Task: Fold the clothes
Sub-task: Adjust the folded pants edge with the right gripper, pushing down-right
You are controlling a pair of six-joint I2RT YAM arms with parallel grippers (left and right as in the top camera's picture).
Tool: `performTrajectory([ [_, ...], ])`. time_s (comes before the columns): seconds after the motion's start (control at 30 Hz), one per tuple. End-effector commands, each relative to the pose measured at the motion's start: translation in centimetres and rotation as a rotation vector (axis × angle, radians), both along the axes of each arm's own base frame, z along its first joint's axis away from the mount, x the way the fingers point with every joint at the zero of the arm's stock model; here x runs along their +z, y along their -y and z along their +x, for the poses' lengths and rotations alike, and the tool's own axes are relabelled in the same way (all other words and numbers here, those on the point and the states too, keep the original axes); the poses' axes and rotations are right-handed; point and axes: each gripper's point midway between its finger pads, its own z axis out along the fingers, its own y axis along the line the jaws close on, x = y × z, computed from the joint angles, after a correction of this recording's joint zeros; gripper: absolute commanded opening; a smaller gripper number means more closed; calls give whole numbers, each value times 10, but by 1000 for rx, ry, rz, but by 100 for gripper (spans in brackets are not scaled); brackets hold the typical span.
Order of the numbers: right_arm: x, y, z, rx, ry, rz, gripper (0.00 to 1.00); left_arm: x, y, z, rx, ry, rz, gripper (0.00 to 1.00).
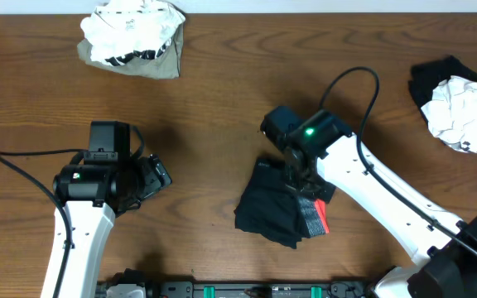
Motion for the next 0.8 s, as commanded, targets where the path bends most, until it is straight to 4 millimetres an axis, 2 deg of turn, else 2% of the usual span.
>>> performTrajectory([
  [0.0, -10, 13, -11, -97, -9, -72, 20, -3, -2, -2, -4, -9, 8, 88],
  [0.07, -21, 16, -17, -118, -28, -85, 18, -3, -2, -2, -4, -9, 8, 87],
  [0.2, -47, 18, -27, -140, -55, -73, 8, -3, -2, -2, -4, -10, 8, 87],
  [0.3, -60, 23, -34, -169, -69, -90, 6, -3, -2, -3, -4, -13, 8, 87],
  [0.43, -62, 28, -39, -179, -83, -107, 1, -3, -2, -3, -4, -13, 8, 87],
  [0.57, -52, 22, -29, -163, -39, -79, 2, -3, -2, -3, -4, -13, 8, 87],
  [0.7, -31, 15, -5, -120, 73, -42, 25, -3, -2, -2, -4, -12, 8, 87],
  [0.77, -22, 9, 8, -130, 122, 0, 40, -3, -2, -2, -4, -12, 8, 87],
])
